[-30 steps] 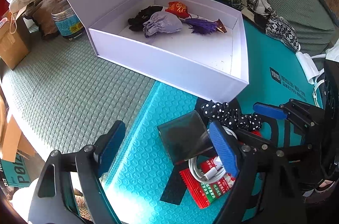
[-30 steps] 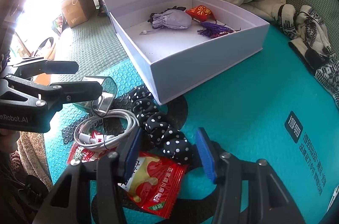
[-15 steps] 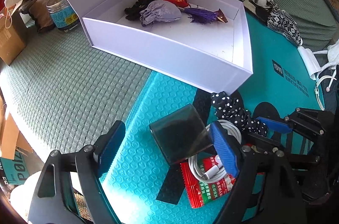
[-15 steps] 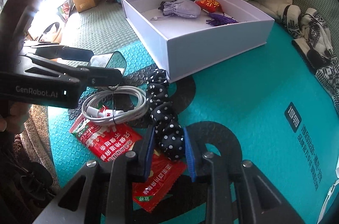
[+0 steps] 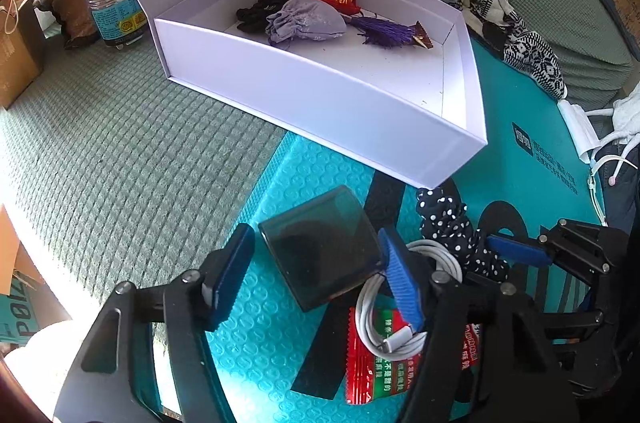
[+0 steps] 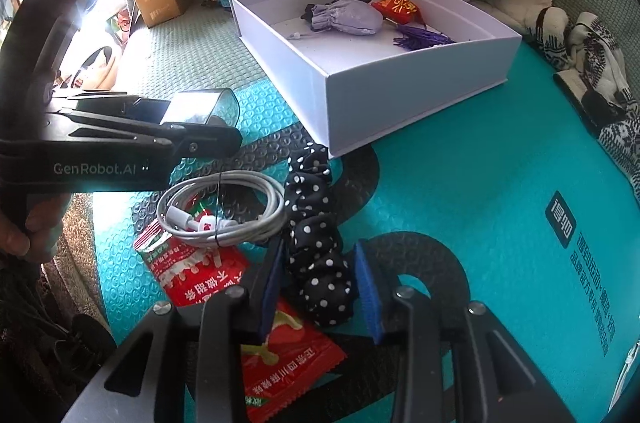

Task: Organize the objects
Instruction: 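Grasp the polka-dot scrunchie with the right tool while the left tool grasps the black charger, then carry the scrunchie and charger over the white box with both tools, then open the left tool to drop the charger while the right tool drops the scrunchie, then move both tools back from the box toward the white cable and red snack bag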

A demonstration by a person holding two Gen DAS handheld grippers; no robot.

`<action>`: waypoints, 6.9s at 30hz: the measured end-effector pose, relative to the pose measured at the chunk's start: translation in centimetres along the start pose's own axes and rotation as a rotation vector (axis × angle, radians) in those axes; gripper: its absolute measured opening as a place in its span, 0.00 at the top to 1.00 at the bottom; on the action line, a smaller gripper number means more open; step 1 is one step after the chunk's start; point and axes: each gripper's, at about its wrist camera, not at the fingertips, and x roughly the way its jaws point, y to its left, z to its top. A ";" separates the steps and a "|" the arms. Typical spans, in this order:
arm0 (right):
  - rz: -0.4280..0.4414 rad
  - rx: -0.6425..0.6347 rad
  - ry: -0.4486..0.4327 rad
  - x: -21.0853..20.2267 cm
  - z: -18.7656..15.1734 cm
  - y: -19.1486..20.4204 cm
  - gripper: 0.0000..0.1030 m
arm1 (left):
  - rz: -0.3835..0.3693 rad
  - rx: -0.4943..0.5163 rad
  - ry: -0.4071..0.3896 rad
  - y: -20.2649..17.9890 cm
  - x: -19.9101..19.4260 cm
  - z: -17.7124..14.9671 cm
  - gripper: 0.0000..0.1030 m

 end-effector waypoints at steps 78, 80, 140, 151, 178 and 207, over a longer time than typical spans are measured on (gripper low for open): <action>0.023 -0.122 -0.287 -7.2 14.6 -4.0 0.82 | 0.058 0.134 -0.133 -2.3 -6.7 14.6 0.45; 0.025 -0.127 -0.287 -7.1 15.3 -4.3 0.82 | 0.071 0.133 -0.130 -2.4 -6.3 15.4 0.44; -0.115 0.051 -0.111 4.6 18.6 -9.5 0.80 | 0.178 0.209 -0.015 -1.2 8.6 21.7 0.44; -0.130 0.072 -0.149 2.3 18.6 -9.6 0.70 | 0.168 0.192 -0.043 -1.1 6.2 21.5 0.43; -0.191 0.064 -0.277 -7.2 17.0 -7.0 0.64 | 0.175 0.195 -0.170 -2.9 -5.3 20.0 0.37; -0.189 0.026 -0.305 -12.7 9.4 -1.3 0.51 | 0.193 0.192 -0.196 -3.0 -13.4 11.7 0.26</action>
